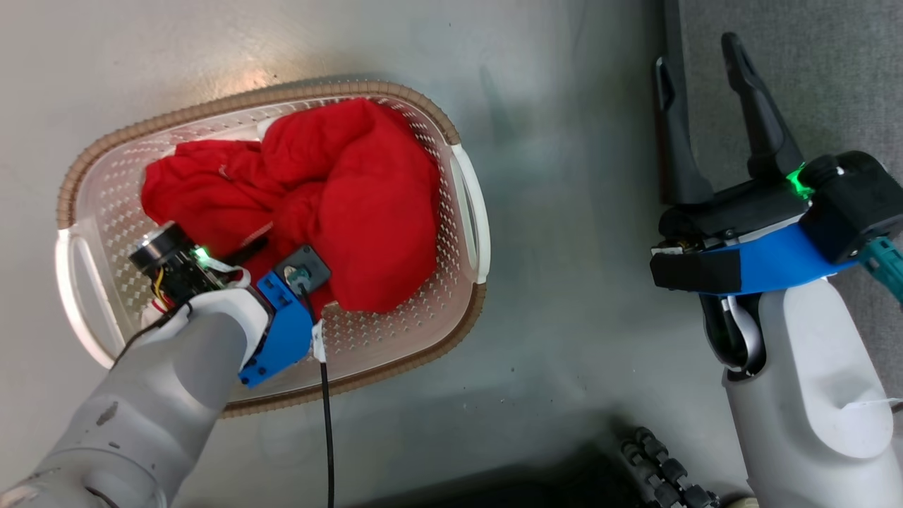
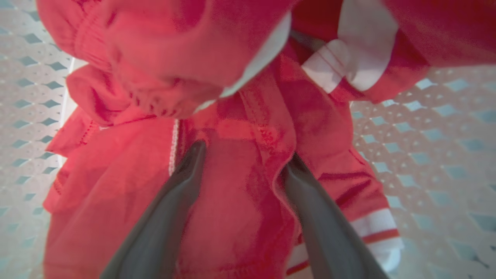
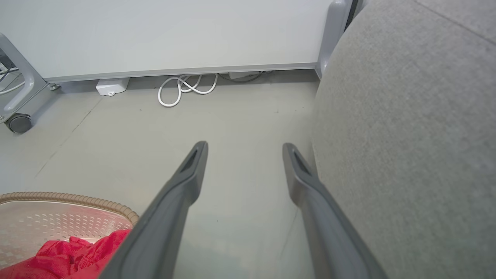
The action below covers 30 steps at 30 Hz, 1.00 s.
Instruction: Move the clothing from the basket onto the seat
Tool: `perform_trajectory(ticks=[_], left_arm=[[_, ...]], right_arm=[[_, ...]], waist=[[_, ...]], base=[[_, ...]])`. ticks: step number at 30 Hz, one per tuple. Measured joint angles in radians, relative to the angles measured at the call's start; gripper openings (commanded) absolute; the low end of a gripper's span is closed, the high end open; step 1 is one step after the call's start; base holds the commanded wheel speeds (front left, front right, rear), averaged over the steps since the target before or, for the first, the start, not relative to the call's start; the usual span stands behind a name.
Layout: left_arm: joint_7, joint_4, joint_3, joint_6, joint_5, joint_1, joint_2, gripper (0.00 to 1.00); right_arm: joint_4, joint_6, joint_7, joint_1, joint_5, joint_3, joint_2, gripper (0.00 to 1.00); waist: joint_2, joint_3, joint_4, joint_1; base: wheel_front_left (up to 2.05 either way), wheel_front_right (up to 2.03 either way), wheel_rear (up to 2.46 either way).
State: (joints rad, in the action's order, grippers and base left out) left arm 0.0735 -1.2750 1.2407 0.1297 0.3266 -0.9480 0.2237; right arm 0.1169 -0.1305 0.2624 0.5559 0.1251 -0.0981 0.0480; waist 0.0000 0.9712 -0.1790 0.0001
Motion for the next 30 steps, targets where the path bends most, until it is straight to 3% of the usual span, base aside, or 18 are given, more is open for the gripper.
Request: perform_trajectory(ticks=[8, 9, 10, 11, 30], left_arm=[[-0.029, -0.007, 0.010, 0.000, 0.006, -0.032, 0.003, 1.00], [-0.040, -0.007, 0.012, 0.000, 0.007, -0.034, 0.002, 0.81], [-0.050, -0.008, 0.013, 0.000, 0.008, -0.035, 0.002, 0.30], [-0.059, -0.008, 0.016, 0.000, 0.007, -0.036, 0.002, 0.00], [-0.021, -0.010, 0.030, 0.000, 0.047, -0.023, -0.052, 0.00]], right_arm=[[-0.011, 0.000, 0.000, 0.012, 0.008, 0.005, 0.000, 1.00], [-0.011, 0.000, 0.000, 0.012, 0.009, 0.005, 0.000, 1.00], [-0.010, 0.000, 0.000, 0.014, 0.010, 0.005, 0.000, 1.00], [-0.010, 0.000, 0.000, 0.015, 0.011, 0.005, 0.000, 1.00], [0.021, 0.000, 0.000, 0.007, -0.006, 0.027, 0.000, 1.00]], waist=[[0.0000, 0.031, -0.008, 0.0000], [0.0000, 0.032, -0.009, 0.0000], [0.0000, 0.032, -0.009, 0.0000], [0.0000, 0.032, -0.009, 0.0000], [0.0000, -0.073, 0.023, -0.0001]], base=[[0.00, 0.00, 0.00], [0.00, 0.00, 0.00], [0.00, 0.00, 0.00], [0.00, 0.00, 0.00], [0.00, 0.00, 0.00]])
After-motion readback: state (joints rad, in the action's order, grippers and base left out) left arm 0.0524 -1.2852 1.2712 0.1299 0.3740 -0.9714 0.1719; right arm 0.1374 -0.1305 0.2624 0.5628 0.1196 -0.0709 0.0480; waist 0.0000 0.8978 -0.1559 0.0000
